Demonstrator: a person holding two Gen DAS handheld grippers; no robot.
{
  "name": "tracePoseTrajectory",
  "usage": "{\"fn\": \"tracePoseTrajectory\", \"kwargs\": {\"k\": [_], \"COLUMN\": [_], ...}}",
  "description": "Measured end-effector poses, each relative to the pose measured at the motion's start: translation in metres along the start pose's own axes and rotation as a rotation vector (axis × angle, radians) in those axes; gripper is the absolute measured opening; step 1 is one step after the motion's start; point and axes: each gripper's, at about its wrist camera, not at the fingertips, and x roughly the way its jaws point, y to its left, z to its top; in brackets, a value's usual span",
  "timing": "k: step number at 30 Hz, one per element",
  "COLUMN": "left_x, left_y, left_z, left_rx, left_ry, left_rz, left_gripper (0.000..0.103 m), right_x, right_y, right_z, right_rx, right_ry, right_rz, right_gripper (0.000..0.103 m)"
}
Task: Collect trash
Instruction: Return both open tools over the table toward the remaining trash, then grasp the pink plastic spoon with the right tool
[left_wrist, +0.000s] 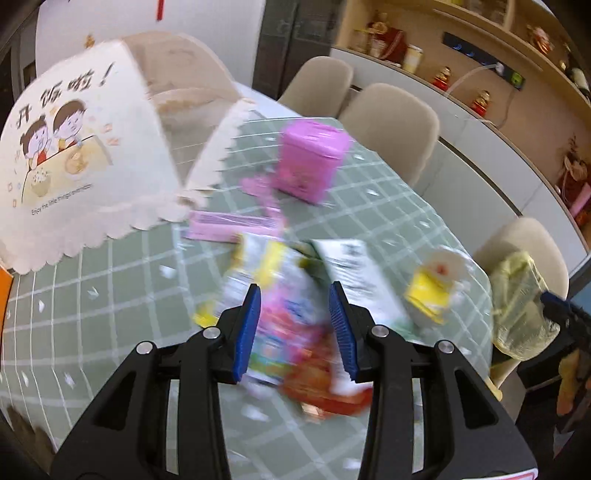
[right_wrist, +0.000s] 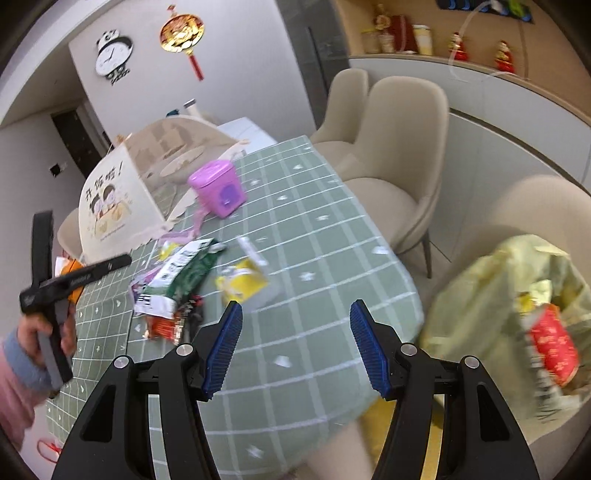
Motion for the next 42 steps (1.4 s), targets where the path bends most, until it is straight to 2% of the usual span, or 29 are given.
{"fn": "tracePoseTrajectory", "kwargs": {"k": [4, 9, 11, 15, 18, 22, 26, 31, 37, 42], "left_x": [0.017, 0.062, 0.085, 0.124, 0.142, 0.13, 0.109, 0.081, 0.054, 0.041], "left_y": [0.034, 0.045, 0.046, 0.05, 0.056, 0.063, 0.068, 0.077, 0.087, 0.109], "left_z": [0.022, 0.051, 0.062, 0.076, 0.075, 0.058, 0.035, 0.015, 0.002, -0.01], "left_rx": [0.018, 0.192, 0.223, 0.224, 0.201, 0.166, 0.09, -0.024, -0.016, -0.112], "left_ry": [0.005, 0.042, 0.068, 0.106, 0.162, 0.189, 0.231, 0.211, 0.116, 0.085], "left_rz": [-0.051, -0.098, -0.113, -0.097, -0.096, -0.107, -0.178, -0.221, -0.072, -0.073], "left_gripper": [0.036, 0.037, 0.037, 0.037, 0.037, 0.037, 0.037, 0.037, 0.037, 0.037], "right_x": [0.024, 0.045, 0.05, 0.064, 0.076, 0.093, 0.119, 0.178, 0.252, 0.297], "right_y": [0.038, 0.064, 0.071, 0.082, 0.093, 0.106, 0.122, 0.161, 0.185, 0.192], "right_z": [-0.003, -0.002, 0.0, 0.011, 0.022, 0.042, 0.067, 0.108, 0.131, 0.136], "right_rx": [-0.047, -0.078, -0.103, -0.111, -0.132, -0.144, -0.166, -0.24, -0.17, -0.118], "right_ry": [0.042, 0.091, 0.092, 0.095, 0.095, 0.081, 0.087, 0.132, 0.201, 0.252], "right_rz": [-0.015, -0.037, -0.052, -0.051, -0.048, -0.024, 0.013, 0.071, 0.084, 0.028], "right_gripper": [0.058, 0.057, 0.057, 0.057, 0.057, 0.057, 0.057, 0.042, 0.04, 0.04]}}
